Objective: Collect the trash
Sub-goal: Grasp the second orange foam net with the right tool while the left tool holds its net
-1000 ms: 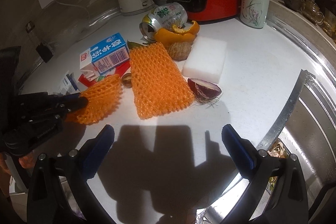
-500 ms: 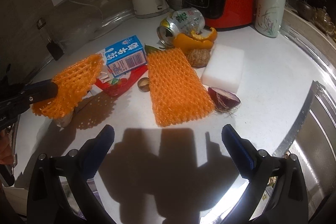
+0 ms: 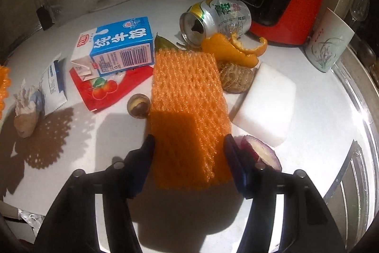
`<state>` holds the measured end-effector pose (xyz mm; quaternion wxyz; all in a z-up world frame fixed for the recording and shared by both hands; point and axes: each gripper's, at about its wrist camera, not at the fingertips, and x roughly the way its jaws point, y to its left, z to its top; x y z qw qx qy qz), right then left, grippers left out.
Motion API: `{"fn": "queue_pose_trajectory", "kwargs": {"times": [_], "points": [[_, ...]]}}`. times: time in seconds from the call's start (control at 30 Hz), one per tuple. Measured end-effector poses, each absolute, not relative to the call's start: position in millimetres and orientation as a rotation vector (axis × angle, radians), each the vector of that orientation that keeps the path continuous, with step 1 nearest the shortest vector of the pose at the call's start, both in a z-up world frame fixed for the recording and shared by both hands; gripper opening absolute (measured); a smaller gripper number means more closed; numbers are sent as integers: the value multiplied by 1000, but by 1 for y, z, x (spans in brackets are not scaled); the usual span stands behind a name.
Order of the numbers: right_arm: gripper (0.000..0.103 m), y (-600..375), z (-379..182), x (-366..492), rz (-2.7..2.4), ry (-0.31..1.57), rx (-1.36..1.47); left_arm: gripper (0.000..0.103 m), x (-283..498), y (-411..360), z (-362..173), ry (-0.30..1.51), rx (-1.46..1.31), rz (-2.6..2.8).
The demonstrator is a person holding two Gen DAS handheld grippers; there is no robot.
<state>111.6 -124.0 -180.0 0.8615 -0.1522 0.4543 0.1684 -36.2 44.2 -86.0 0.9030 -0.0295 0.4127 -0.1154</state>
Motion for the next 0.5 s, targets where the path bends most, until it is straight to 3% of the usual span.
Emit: {"fn": "queue_pose_trajectory", "kwargs": {"times": [0.03, 0.17, 0.5], "points": [[46, -126, -179, 112, 357, 953, -313, 11, -39, 45, -86, 851, -63, -227], [11, -139, -170, 114, 402, 952, -229, 11, -50, 45, -85, 846, -89, -193], [11, -152, -134, 79, 545, 888, -146, 11, -88, 31, -79, 835, -148, -78]]}}
